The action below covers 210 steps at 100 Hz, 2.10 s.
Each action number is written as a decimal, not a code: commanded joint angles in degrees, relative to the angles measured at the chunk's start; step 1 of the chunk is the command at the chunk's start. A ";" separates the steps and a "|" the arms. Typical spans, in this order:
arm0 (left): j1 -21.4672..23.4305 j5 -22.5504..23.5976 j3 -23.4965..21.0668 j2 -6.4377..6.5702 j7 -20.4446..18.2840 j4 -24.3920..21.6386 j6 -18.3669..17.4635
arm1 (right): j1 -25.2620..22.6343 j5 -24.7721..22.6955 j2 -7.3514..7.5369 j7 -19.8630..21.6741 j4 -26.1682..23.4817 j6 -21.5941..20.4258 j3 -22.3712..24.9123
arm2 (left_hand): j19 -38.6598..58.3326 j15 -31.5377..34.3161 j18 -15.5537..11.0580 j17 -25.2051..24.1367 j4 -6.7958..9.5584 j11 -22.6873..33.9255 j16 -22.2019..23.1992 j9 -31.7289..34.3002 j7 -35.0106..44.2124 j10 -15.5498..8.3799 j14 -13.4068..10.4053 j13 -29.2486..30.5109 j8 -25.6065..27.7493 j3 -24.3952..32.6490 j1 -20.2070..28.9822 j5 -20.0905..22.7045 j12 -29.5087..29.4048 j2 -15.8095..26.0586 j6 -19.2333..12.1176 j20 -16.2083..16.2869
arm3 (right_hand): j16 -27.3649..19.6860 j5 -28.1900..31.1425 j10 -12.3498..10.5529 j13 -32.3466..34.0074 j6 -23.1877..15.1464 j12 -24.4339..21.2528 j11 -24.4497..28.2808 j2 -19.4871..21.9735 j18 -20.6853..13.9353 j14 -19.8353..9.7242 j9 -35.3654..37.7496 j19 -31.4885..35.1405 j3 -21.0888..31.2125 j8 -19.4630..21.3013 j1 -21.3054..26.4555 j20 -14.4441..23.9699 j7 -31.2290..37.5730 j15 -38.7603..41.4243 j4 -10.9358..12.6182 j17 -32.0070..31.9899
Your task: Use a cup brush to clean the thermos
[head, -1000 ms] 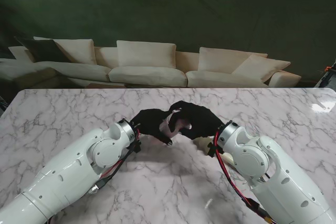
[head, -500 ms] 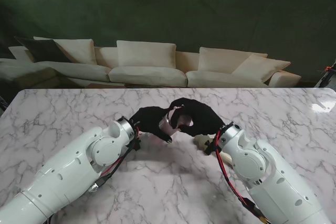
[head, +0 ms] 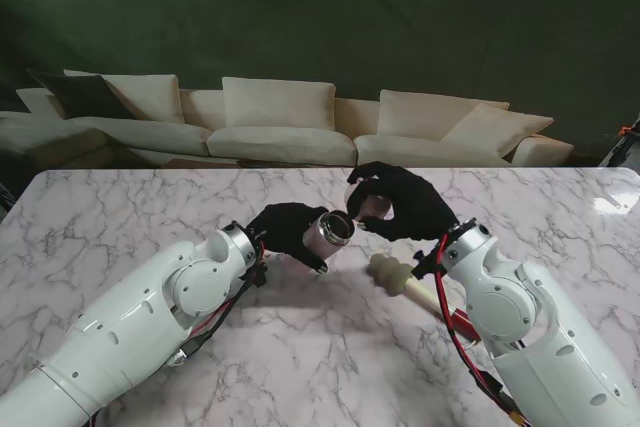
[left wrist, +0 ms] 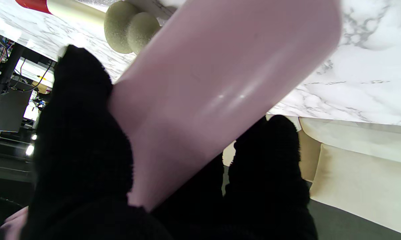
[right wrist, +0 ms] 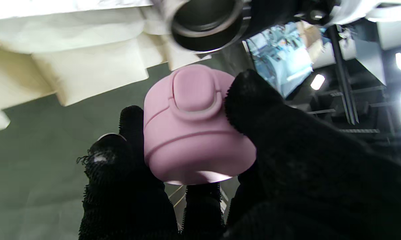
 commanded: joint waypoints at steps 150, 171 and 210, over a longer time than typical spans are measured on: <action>1.21 3.95 -3.88 1.54 -2.31 -1.59 -3.71 | 16.65 -27.13 5.71 -0.87 37.50 21.67 -15.63 | 2.54 6.16 -3.85 1.24 0.79 5.98 1.82 2.73 5.43 -4.28 -0.82 2.76 1.85 19.00 20.69 5.91 2.67 22.69 -10.04 1.19 | -12.33 -23.43 -2.67 -13.89 2.66 -12.92 -0.81 18.62 -1.37 -14.07 -8.60 -23.35 -7.30 -17.78 -15.98 -7.32 -9.69 -14.68 12.36 -23.08; 1.30 4.01 -3.93 1.56 -2.36 -1.67 -3.63 | 15.06 -27.32 5.57 -2.42 36.37 20.36 -13.25 | 2.56 6.16 -3.85 1.26 0.79 6.00 1.82 2.73 5.43 -4.32 -0.84 2.76 1.86 19.02 20.71 5.94 2.67 22.72 -10.08 1.20 | -20.17 -39.64 -1.51 -22.80 3.39 -17.16 -9.13 19.34 -0.29 -12.67 -21.15 -36.77 -16.31 -21.54 -28.92 -14.88 -15.65 -26.73 12.08 -32.55; 1.56 4.30 -4.23 1.55 -2.04 -1.83 -3.53 | 2.16 -29.04 4.69 -2.24 19.70 15.65 1.17 | 2.54 6.17 -3.90 1.23 0.78 5.99 1.83 2.72 5.42 -4.29 -0.81 2.80 1.87 19.03 20.71 5.97 2.64 22.68 -10.03 1.21 | -20.82 -37.89 8.07 -24.10 23.97 -19.77 -15.41 28.95 1.24 -11.65 -22.04 -41.59 -29.30 -21.77 -36.09 -16.72 -52.16 -29.53 13.33 -34.78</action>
